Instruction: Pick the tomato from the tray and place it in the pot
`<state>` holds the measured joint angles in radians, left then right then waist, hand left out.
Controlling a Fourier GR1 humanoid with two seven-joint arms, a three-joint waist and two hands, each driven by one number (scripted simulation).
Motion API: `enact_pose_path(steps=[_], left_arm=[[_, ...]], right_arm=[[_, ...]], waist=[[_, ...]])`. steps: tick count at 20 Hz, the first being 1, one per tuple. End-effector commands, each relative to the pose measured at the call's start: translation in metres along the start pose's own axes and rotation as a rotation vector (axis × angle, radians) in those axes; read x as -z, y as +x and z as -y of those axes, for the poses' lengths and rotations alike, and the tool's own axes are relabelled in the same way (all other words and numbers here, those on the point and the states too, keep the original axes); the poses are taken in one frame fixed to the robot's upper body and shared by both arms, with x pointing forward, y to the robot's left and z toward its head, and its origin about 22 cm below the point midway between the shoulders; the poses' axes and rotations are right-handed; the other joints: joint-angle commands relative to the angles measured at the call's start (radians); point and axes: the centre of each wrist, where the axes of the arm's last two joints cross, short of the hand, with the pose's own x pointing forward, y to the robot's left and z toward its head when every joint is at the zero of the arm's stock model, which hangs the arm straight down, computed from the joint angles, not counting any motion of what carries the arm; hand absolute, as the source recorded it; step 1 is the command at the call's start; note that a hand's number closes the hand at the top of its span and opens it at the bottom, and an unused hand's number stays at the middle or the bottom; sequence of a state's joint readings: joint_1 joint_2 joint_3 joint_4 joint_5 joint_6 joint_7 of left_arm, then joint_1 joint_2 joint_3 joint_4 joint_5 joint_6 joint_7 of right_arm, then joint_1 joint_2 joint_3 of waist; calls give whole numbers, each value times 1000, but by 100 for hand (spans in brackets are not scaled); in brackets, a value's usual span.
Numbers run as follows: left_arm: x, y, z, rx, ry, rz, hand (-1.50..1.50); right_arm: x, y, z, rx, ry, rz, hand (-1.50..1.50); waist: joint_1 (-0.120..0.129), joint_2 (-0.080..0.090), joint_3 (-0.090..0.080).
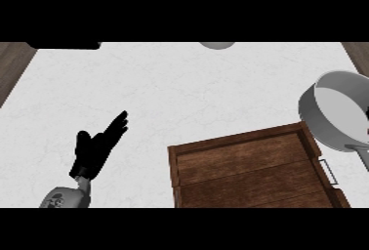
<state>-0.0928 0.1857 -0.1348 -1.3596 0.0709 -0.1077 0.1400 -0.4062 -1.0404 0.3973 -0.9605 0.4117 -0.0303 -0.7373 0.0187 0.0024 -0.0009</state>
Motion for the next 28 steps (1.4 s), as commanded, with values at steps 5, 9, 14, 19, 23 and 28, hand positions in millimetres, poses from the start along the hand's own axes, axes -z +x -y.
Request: enact_pose_path(steps=[5, 9, 14, 19, 23, 28], left_arm=[[-4, -4, -2, 2, 18, 24, 0], [0, -11, -1, 6, 23, -12, 0], [-3, 0, -1, -5, 18, -7, 0], [-8, -8, 2, -8, 10, -2, 0], [-2, 3, 4, 3, 8, 5, 0], [1, -5, 2, 4, 1, -14, 0]], right_arm=[[37, 29, -37, -60, 308, -194, -150], [45, 36, -39, 183, 194, -20, -150], [68, 49, -45, 592, -91, 120, -150], [55, 22, -21, 873, -300, 53, -150], [28, -14, 21, 980, -498, -24, -150], [-23, -49, 55, 1088, -597, -18, -150]], waist=[[-6, -2, 0], [-21, -3, 0], [-33, -8, 2], [-27, -5, 0], [-14, -1, 1], [-9, 3, 2]])
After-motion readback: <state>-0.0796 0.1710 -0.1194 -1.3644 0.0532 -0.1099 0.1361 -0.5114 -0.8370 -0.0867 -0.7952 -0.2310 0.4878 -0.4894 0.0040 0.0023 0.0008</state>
